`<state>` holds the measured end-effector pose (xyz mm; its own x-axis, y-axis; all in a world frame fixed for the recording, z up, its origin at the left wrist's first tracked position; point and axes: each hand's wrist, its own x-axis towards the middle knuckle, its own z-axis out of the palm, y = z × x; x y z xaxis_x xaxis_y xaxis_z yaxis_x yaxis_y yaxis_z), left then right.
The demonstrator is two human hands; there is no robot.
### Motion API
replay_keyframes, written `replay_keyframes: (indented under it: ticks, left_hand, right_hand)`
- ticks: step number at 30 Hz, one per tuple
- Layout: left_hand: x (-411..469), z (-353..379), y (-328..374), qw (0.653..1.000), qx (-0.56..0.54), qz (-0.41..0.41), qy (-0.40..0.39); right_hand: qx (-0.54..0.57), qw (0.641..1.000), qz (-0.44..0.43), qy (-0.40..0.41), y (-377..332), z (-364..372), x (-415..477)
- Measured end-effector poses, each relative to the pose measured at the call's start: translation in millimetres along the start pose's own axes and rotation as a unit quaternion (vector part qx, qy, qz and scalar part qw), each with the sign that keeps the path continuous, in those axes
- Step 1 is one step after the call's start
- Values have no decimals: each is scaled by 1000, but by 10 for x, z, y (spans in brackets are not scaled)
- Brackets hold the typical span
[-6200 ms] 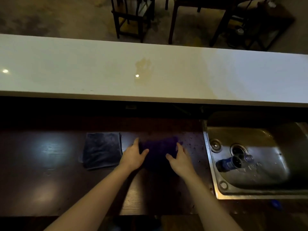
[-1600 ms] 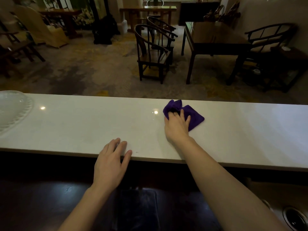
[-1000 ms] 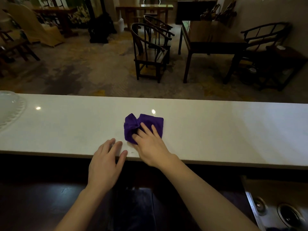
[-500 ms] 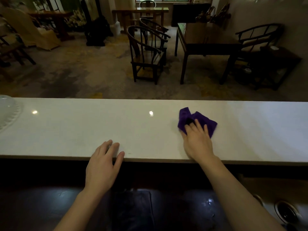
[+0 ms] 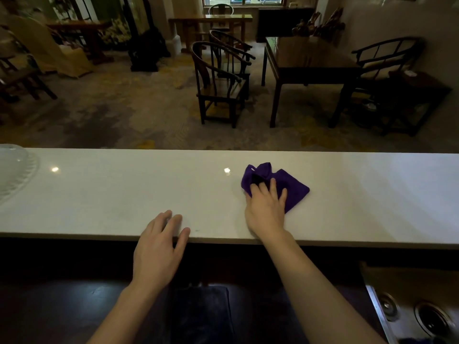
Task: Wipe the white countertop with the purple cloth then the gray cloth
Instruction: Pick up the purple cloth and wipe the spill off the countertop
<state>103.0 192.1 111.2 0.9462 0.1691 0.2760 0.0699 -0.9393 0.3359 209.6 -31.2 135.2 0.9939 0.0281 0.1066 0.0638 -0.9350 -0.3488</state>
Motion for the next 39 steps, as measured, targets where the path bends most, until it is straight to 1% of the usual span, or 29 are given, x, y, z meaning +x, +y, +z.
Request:
replay_keyframes:
  ticks: [5, 9, 12, 16, 18, 20, 25, 30, 34, 36, 38, 39]
  left_hand:
    - [3, 4, -17, 1000, -1, -3, -3]
    - [1, -5, -12, 1000, -1, -8, -5]
    - [10, -8, -10, 1000, -1, -2, -6]
    - [12, -14, -9, 1000, -7, -1, -11]
    - [15, -15, -16, 1000, -16, -3, -15]
    - [13, -12, -23, 1000, -17, -3, -12]
    - [-5, 3, -37, 1000, -5, 1, -6]
    - [-30, 27, -52, 1000, -17, 5, -1]
    - [-39, 34, -27, 999, -41, -10, -17]
    - [-39, 20, 3, 998, -55, -18, -30]
    - [-68, -11, 68, 995, -91, -31, -34]
    - [-97, -31, 119, 992, -118, -35, -27]
  right_hand:
    - [70, 995, -42, -51, -494, 184, 352]
    - [68, 990, -92, -80, -736, 320, 446]
    - [49, 980, -161, -108, -835, 370, 307]
    - [58, 955, -265, -119, -783, 368, -78]
    - [51, 947, -297, -112, -648, 326, -247]
    - [34, 947, -306, -95, -469, 261, -350]
    - [-2, 964, -256, -68, 27, 52, -468]
    - [-28, 989, -148, -16, 472, -119, -630]
    - [-41, 995, -89, -28, 616, -232, -714]
    - [6, 997, -69, -45, 594, -315, -714]
    - [113, 992, -29, -55, 558, -448, -707]
    - [173, 983, -8, -54, 548, -535, -703]
